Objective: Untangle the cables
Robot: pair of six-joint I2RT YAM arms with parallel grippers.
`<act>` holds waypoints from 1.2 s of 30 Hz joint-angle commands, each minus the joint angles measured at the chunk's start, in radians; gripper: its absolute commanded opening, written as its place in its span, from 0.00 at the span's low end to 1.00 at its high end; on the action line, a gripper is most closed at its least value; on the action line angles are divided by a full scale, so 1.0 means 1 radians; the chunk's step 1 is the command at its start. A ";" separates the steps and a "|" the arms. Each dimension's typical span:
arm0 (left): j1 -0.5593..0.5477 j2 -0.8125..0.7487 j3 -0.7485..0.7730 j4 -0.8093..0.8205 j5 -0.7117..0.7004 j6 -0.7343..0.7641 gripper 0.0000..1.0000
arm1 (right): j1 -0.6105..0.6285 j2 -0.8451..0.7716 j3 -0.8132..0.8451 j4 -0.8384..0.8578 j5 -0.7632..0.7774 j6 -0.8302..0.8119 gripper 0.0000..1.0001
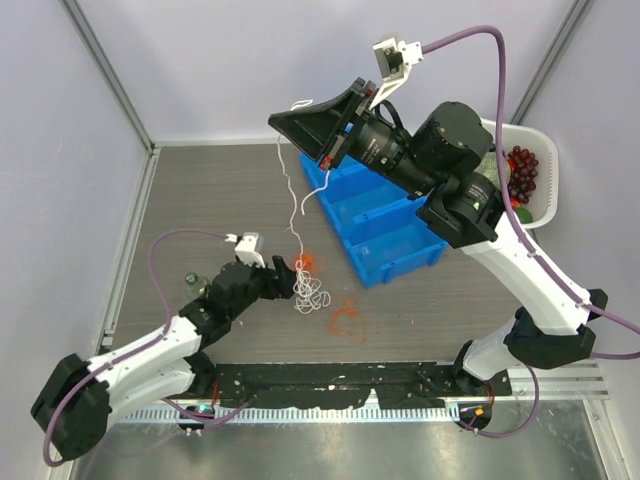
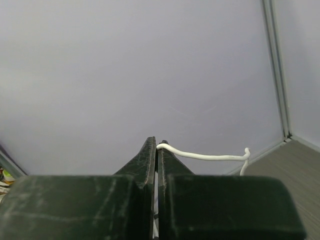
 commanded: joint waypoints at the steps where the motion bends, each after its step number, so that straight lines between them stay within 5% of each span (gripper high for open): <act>1: 0.000 -0.154 0.160 -0.155 0.054 0.026 0.84 | -0.007 -0.014 -0.020 -0.003 0.055 -0.048 0.01; 9: 0.000 -0.361 0.256 -0.270 -0.018 0.084 0.84 | -0.007 -0.113 -0.218 0.036 0.113 -0.033 0.01; 13: 0.000 -0.422 0.213 -0.110 0.231 0.136 0.83 | -0.007 -0.102 -0.207 0.043 0.088 -0.028 0.01; 18: 0.000 -0.318 0.249 -0.024 0.374 0.119 0.96 | -0.010 -0.079 -0.166 0.043 0.044 -0.028 0.01; 23: -0.004 -0.177 0.278 0.130 0.387 0.122 0.97 | -0.011 -0.081 -0.173 0.066 0.033 -0.021 0.01; 26: -0.002 -0.056 0.291 0.180 0.361 0.135 0.91 | -0.010 -0.081 -0.169 0.089 0.026 -0.004 0.01; 29: -0.004 0.095 0.237 0.280 0.263 0.106 0.75 | -0.013 -0.062 -0.126 0.093 0.004 0.024 0.01; 31: -0.004 0.189 0.182 0.364 0.159 0.063 0.62 | -0.010 -0.035 -0.074 0.092 -0.014 0.037 0.01; 36: -0.004 0.363 0.052 0.438 0.010 -0.052 0.49 | -0.011 0.019 0.139 0.035 -0.028 0.033 0.01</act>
